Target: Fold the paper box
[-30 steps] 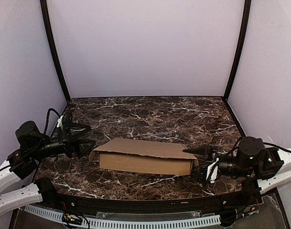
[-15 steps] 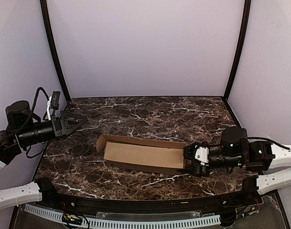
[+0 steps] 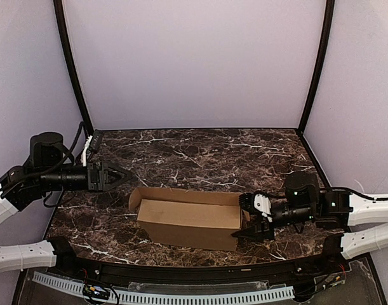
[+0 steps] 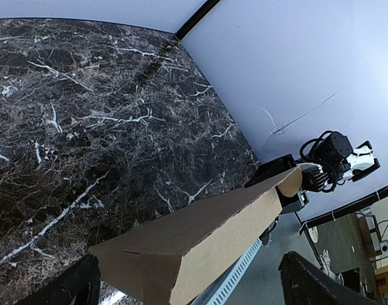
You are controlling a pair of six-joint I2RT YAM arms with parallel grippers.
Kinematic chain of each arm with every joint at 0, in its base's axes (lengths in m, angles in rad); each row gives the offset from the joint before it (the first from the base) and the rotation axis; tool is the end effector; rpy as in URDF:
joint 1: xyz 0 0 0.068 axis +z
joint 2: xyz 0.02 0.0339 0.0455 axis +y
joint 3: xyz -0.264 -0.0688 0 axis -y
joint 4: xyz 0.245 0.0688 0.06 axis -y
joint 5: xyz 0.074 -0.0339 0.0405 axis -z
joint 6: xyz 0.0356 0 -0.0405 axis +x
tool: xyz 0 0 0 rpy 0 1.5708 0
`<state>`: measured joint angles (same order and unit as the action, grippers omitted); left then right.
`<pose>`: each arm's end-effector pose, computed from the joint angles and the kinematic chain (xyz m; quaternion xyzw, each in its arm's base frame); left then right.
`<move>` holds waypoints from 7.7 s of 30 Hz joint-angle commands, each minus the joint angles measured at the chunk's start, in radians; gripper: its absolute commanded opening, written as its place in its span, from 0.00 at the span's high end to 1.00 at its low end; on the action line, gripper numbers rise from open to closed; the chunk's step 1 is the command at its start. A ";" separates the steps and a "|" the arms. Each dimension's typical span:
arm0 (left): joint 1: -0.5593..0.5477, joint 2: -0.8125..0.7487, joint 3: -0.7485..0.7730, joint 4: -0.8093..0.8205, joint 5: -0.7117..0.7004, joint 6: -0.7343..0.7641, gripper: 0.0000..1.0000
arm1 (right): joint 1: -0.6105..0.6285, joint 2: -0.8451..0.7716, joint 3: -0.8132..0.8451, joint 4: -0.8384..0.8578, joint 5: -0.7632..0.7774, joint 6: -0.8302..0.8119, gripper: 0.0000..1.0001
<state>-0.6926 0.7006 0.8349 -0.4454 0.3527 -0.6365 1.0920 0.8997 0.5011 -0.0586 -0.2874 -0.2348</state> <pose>0.1116 -0.1086 0.3431 0.1256 0.7924 -0.4692 0.3690 0.0841 0.1839 0.2327 -0.5770 0.6154 0.3279 0.4252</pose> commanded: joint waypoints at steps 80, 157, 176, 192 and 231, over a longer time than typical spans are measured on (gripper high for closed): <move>-0.168 0.166 -0.152 -0.082 0.027 0.035 0.99 | -0.008 0.029 -0.056 0.140 0.042 0.098 0.78; -0.264 0.031 -0.182 -0.319 -0.321 -0.263 0.99 | 0.035 0.083 -0.074 0.211 0.219 0.164 0.81; -0.263 0.120 0.101 -0.305 -0.287 -0.142 0.95 | 0.058 0.119 -0.080 0.250 0.217 0.119 0.80; -0.263 0.041 0.207 -0.422 -0.390 0.014 0.02 | -0.061 0.217 -0.035 0.284 -0.161 -0.176 0.79; -0.264 0.429 0.254 -0.411 -0.089 0.579 0.22 | -0.273 0.492 0.278 -0.164 -0.601 -0.441 0.93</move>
<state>-0.9577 1.1053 1.0920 -0.8112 0.2523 -0.0887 0.8238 1.3804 0.7895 -0.1799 -0.8845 -0.6796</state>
